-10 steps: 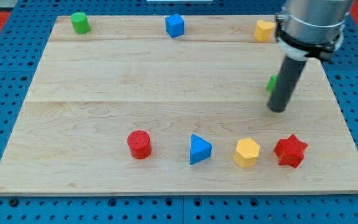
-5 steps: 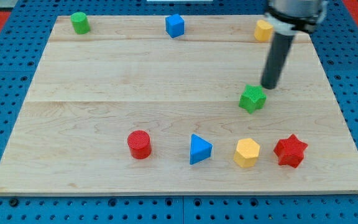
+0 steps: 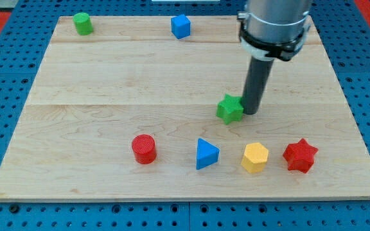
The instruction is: Slide green star to the left side of the red circle
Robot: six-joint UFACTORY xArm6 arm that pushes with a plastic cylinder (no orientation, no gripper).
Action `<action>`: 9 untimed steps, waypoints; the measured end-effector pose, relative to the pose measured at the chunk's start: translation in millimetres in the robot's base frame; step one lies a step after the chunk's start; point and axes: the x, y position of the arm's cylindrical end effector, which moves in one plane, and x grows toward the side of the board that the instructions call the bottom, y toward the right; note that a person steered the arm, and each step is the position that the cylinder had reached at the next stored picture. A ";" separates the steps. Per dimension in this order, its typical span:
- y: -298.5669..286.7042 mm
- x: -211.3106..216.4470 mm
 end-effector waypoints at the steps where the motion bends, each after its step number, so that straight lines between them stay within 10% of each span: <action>1: -54.5 2.7; 9: -262.0 14.4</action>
